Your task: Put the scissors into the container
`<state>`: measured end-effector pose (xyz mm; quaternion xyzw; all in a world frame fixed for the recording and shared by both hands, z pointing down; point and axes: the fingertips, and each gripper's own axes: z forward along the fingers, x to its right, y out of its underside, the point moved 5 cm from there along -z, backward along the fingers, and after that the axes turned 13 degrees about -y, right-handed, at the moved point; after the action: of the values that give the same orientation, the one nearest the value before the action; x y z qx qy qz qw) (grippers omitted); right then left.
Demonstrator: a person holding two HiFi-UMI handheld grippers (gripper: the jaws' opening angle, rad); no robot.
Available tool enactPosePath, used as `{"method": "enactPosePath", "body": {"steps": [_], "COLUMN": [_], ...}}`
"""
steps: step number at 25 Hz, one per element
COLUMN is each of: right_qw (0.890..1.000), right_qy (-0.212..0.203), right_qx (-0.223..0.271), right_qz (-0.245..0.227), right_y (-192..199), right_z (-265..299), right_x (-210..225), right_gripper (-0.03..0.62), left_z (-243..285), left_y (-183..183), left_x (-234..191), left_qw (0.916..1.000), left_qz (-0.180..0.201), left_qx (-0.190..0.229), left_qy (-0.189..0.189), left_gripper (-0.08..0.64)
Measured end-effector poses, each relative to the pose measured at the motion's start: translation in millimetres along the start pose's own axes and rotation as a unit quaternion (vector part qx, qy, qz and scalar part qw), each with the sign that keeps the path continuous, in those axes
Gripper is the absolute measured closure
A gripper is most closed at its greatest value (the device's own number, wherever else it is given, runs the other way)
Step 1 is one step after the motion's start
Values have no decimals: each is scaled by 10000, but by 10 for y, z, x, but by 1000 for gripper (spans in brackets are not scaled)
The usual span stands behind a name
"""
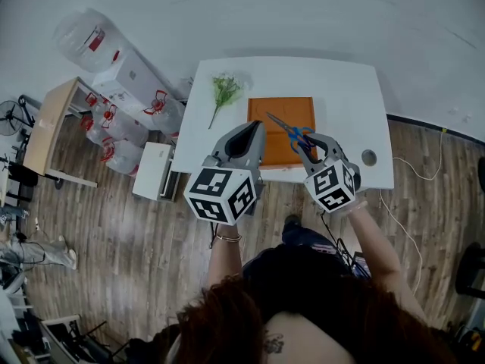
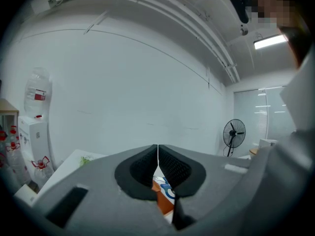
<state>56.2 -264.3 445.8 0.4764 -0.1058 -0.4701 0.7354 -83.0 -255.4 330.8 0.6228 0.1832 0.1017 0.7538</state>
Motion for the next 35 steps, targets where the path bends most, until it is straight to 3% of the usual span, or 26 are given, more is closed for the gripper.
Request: {"method": "enactPosePath", "body": {"steps": [13,22,35], "right_qw": [9915,9774,9571], "right_qy": [-755,-1230,-1711], "right_qx": [-686,-1073,-1659], "right_qz": [-806,-1346,-1648], "right_y": [395,616,1031], "right_z": [544,882,1230], "right_x": [-11,-32,0], "right_gripper": [515,515,515], "left_z": [185,327,452], "left_y": [23,70,121], "left_x": [-127,-197,-258], "left_qw": [9998,9995,9988], "left_qz": [-35,-101,-155], "left_qx": [-91,-186,-313], "left_qy": [-194,-245,-330], "left_gripper": [540,540,540]}}
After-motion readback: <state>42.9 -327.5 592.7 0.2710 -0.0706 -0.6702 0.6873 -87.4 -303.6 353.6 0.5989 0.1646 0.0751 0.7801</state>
